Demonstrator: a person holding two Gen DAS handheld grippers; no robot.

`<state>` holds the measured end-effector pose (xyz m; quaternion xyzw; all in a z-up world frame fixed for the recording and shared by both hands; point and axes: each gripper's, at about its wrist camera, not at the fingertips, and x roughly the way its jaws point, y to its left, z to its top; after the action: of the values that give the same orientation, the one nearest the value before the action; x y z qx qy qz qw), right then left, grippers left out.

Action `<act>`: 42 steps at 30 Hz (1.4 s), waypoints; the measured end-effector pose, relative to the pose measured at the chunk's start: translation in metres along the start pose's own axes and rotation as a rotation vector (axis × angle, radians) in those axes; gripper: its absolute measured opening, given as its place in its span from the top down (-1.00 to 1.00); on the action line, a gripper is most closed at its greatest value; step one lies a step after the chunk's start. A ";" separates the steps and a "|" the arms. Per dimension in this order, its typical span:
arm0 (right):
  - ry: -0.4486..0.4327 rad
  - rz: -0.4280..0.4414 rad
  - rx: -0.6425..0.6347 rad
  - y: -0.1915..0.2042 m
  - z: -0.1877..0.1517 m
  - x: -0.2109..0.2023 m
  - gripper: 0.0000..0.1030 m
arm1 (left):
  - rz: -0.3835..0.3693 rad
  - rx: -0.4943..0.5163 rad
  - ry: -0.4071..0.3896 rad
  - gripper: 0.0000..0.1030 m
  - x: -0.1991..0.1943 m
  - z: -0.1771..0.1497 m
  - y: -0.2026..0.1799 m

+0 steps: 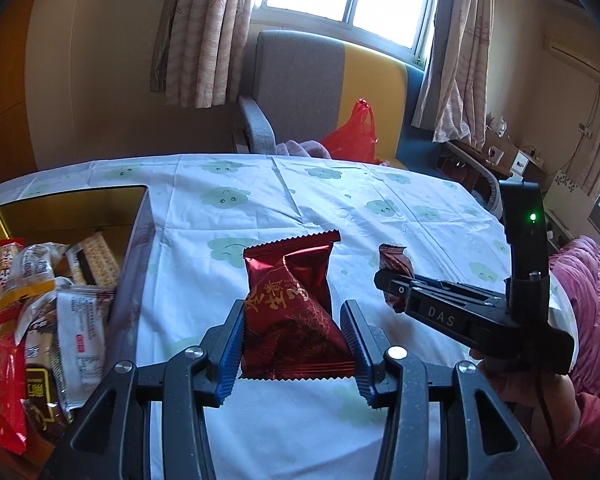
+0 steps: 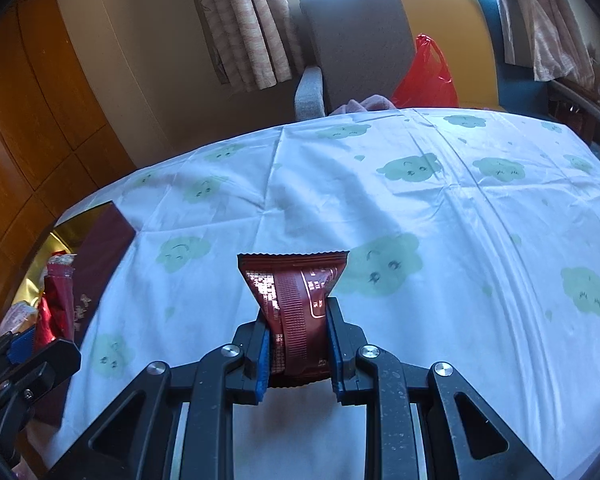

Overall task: Organize snacks
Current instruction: 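Carry both red sweets over the gold tin with both grippers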

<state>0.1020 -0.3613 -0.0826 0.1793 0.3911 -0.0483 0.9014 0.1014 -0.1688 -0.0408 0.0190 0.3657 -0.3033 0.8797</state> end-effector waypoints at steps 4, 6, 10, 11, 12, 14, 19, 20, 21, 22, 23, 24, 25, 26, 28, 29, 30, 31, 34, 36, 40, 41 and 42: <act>-0.015 0.016 -0.012 0.016 -0.007 -0.010 0.54 | 0.001 -0.003 -0.032 0.07 -0.019 -0.003 0.008; -0.020 0.022 -0.024 0.025 -0.009 -0.015 0.54 | 0.006 -0.005 -0.048 0.07 -0.029 -0.004 0.013; -0.035 0.041 -0.046 0.045 -0.014 -0.024 0.54 | 0.015 -0.018 -0.075 0.07 -0.047 -0.007 0.025; -0.040 0.046 -0.051 0.050 -0.016 -0.026 0.54 | 0.019 -0.023 -0.080 0.07 -0.051 -0.007 0.028; -0.043 0.050 -0.055 0.054 -0.017 -0.028 0.54 | 0.025 -0.028 -0.086 0.07 -0.055 -0.008 0.032; -0.041 0.067 -0.055 0.061 -0.020 -0.030 0.54 | 0.043 -0.035 -0.095 0.07 -0.063 -0.010 0.039; -0.025 0.103 -0.051 0.075 -0.029 -0.032 0.54 | 0.070 -0.070 -0.117 0.07 -0.079 -0.015 0.060; -0.022 0.108 -0.051 0.078 -0.030 -0.032 0.54 | 0.082 -0.076 -0.121 0.07 -0.082 -0.016 0.066; -0.020 0.114 -0.052 0.081 -0.031 -0.033 0.54 | 0.090 -0.081 -0.121 0.07 -0.083 -0.016 0.070; -0.019 0.118 -0.053 0.084 -0.032 -0.034 0.54 | 0.098 -0.088 -0.120 0.07 -0.084 -0.017 0.074; -0.018 0.122 -0.054 0.086 -0.032 -0.034 0.54 | 0.108 -0.097 -0.117 0.07 -0.084 -0.018 0.080; -0.018 0.127 -0.055 0.088 -0.031 -0.034 0.54 | 0.121 -0.112 -0.116 0.07 -0.085 -0.018 0.087; -0.019 0.133 -0.058 0.091 -0.031 -0.035 0.54 | 0.131 -0.127 -0.116 0.07 -0.085 -0.019 0.094; -0.020 0.137 -0.061 0.093 -0.031 -0.036 0.54 | 0.141 -0.143 -0.116 0.07 -0.086 -0.019 0.101; -0.024 0.144 -0.069 0.099 -0.030 -0.038 0.54 | 0.161 -0.174 -0.115 0.07 -0.089 -0.021 0.117; -0.024 0.149 -0.073 0.101 -0.030 -0.039 0.54 | 0.172 -0.189 -0.114 0.07 -0.089 -0.020 0.125; -0.024 0.154 -0.078 0.104 -0.030 -0.040 0.54 | 0.184 -0.202 -0.110 0.07 -0.089 -0.020 0.133; -0.023 0.158 -0.081 0.107 -0.030 -0.040 0.54 | 0.196 -0.211 -0.106 0.07 -0.089 -0.019 0.139; -0.020 0.172 -0.092 0.115 -0.030 -0.041 0.54 | 0.240 -0.236 -0.081 0.07 -0.087 -0.015 0.161; -0.019 0.179 -0.099 0.120 -0.030 -0.041 0.54 | 0.271 -0.258 -0.062 0.07 -0.083 -0.011 0.178; -0.017 0.195 -0.116 0.131 -0.031 -0.042 0.54 | 0.332 -0.293 0.014 0.07 -0.069 0.001 0.212; -0.016 0.198 -0.120 0.133 -0.031 -0.043 0.54 | 0.339 -0.302 0.032 0.07 -0.066 0.003 0.218; -0.016 0.201 -0.123 0.135 -0.031 -0.043 0.54 | 0.349 -0.316 0.050 0.07 -0.063 0.005 0.226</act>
<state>0.0818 -0.2262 -0.0326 0.1614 0.3662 0.0648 0.9142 0.1939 0.0472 -0.0383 -0.0488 0.4214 -0.0851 0.9015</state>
